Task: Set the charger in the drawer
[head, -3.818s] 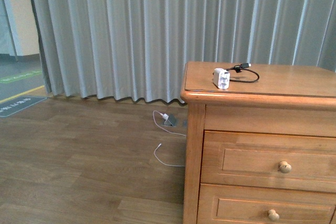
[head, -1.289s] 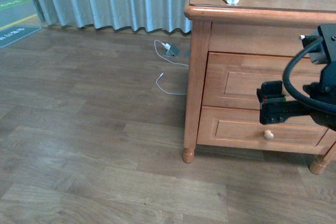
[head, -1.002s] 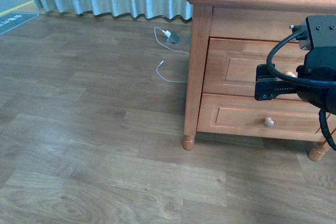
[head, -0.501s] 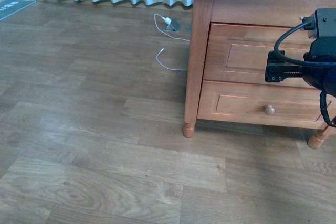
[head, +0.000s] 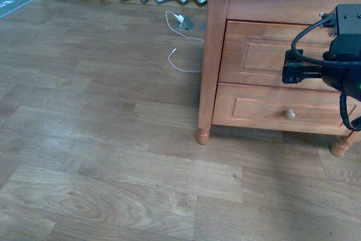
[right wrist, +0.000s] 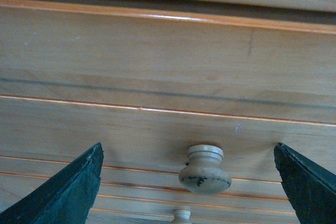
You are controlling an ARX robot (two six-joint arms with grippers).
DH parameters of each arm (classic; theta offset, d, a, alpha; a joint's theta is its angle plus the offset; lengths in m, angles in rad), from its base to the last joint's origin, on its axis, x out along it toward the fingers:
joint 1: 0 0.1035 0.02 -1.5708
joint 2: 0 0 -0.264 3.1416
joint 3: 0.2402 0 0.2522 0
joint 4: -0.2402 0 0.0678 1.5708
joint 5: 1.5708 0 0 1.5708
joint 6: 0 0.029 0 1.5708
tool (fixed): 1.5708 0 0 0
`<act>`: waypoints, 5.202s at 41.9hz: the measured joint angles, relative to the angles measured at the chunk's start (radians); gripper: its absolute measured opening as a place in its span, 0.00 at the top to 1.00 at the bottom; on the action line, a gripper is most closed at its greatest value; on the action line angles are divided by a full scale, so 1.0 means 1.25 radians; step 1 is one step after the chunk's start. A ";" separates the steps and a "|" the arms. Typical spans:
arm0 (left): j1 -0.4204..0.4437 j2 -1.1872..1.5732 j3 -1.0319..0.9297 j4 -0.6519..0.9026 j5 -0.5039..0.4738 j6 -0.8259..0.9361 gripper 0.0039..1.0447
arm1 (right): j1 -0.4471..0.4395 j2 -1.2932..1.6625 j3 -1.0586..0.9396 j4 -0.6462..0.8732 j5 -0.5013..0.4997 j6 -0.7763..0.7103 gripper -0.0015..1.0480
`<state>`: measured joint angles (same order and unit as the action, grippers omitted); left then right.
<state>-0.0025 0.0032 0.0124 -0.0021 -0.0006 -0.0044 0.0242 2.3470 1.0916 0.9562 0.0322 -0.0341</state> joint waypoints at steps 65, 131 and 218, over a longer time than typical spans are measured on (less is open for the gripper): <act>0.000 0.000 0.000 0.000 0.000 0.000 0.05 | -0.003 -0.014 -0.123 0.106 -0.003 -0.003 0.78; 0.000 0.000 0.000 0.000 0.000 0.000 0.05 | -0.009 -0.067 -0.438 0.354 -0.038 0.030 0.35; 0.000 -0.002 0.000 0.000 0.000 0.000 0.05 | -0.139 -1.552 -0.870 -0.432 -0.144 0.024 0.24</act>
<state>-0.0025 0.0013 0.0124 -0.0021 -0.0006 -0.0048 -0.1497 0.4072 0.0044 0.4164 -0.1478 -0.0036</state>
